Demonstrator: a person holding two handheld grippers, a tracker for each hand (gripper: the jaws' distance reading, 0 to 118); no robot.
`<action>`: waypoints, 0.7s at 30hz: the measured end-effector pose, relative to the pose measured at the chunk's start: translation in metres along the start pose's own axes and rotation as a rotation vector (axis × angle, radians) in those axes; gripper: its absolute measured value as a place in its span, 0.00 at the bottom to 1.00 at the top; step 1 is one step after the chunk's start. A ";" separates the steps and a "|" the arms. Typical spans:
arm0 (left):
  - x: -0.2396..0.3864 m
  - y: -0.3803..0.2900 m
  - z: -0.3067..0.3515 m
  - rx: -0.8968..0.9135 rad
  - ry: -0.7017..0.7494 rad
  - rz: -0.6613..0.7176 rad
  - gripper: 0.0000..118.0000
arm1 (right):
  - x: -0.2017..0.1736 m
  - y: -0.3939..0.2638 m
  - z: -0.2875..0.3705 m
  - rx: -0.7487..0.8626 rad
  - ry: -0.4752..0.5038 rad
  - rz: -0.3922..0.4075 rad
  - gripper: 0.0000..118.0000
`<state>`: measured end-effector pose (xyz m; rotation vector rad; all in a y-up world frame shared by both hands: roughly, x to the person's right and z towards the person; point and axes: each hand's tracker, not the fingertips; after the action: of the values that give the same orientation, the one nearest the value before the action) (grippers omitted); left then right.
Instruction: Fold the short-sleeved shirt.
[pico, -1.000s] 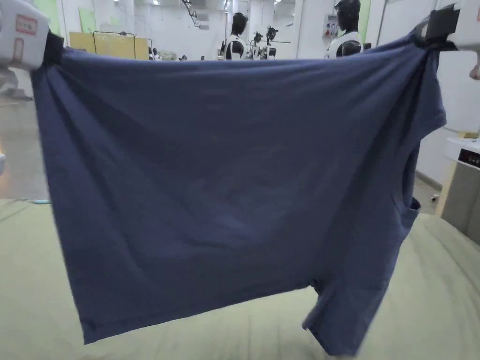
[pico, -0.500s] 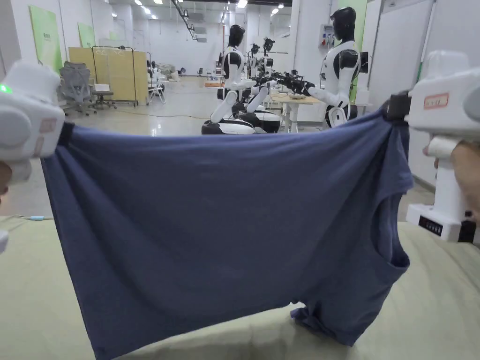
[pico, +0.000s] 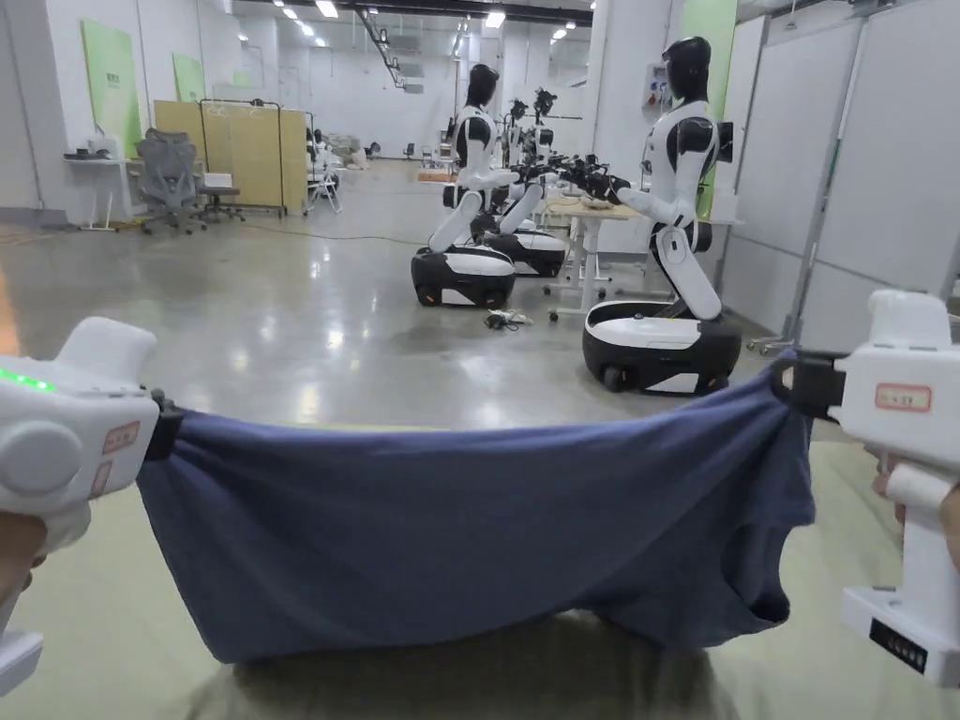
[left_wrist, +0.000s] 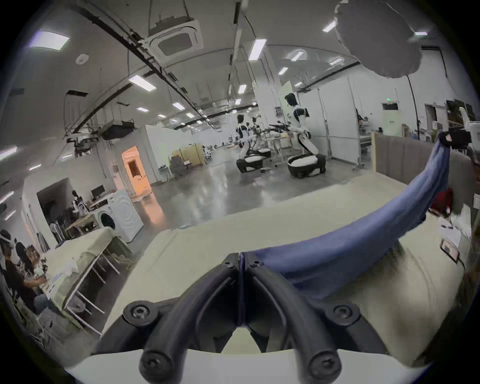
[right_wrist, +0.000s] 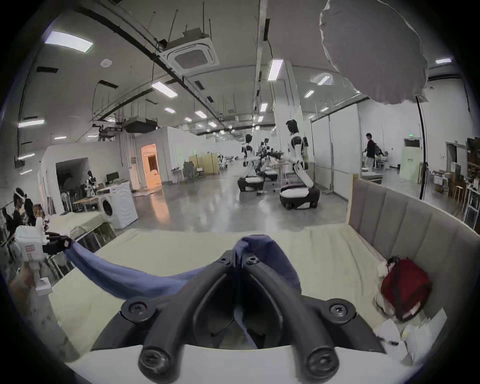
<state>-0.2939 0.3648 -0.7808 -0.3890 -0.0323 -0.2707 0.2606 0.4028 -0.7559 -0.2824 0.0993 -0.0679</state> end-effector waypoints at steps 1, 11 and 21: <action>0.005 -0.019 0.014 -0.008 -0.025 -0.001 0.00 | -0.001 -0.019 0.017 -0.028 0.004 -0.001 0.06; 0.053 -0.253 0.079 -0.387 -0.189 0.008 0.00 | -0.004 -0.257 0.091 -0.433 0.041 0.021 0.06; 0.064 -0.288 0.117 -0.373 -0.183 0.137 0.90 | -0.022 -0.309 0.118 -0.469 -0.021 0.018 0.49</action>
<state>-0.3070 0.1372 -0.5606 -0.7828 -0.1357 -0.1031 0.2352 0.1409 -0.5548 -0.7500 0.0962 -0.0232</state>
